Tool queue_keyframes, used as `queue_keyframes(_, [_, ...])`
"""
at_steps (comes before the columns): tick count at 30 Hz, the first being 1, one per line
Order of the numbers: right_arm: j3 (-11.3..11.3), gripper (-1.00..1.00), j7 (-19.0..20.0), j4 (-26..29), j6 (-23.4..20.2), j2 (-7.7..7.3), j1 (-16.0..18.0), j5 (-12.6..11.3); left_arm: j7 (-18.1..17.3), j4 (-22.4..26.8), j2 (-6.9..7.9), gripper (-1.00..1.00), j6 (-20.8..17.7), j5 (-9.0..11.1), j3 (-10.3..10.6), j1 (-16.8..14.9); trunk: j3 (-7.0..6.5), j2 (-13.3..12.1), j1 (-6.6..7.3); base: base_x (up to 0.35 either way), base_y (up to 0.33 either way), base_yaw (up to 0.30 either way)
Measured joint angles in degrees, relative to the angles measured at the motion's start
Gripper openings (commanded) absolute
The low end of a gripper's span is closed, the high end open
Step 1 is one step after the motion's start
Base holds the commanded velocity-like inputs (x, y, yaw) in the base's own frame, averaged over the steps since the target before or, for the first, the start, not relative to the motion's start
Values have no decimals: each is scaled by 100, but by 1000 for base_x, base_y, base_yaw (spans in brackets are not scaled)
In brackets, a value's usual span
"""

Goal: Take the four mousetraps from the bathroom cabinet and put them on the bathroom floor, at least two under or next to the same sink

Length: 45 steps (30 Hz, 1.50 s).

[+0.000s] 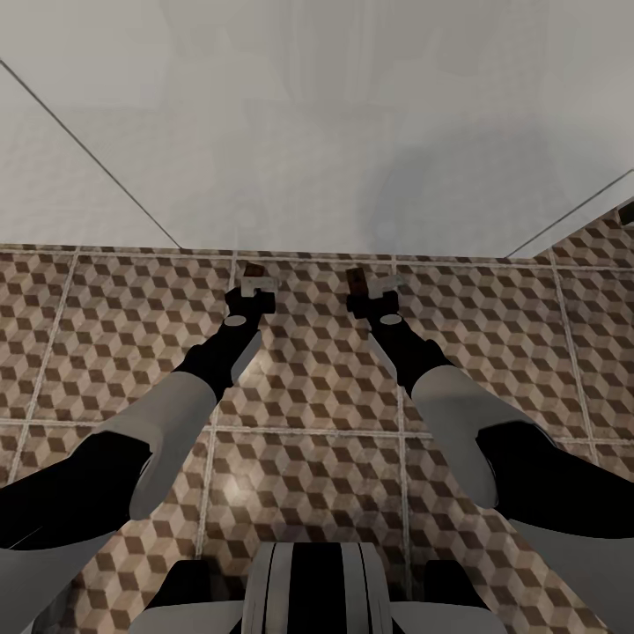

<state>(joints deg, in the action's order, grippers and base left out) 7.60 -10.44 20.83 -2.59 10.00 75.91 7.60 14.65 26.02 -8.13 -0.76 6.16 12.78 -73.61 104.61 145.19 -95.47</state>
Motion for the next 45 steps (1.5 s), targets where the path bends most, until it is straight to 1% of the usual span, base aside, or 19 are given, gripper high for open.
queue_keyframes(45, [19,-100,-4,9,28,0,-7,9,-2,-98,-10,-100,-1,0,7,3,0,0,0,0,0,0])
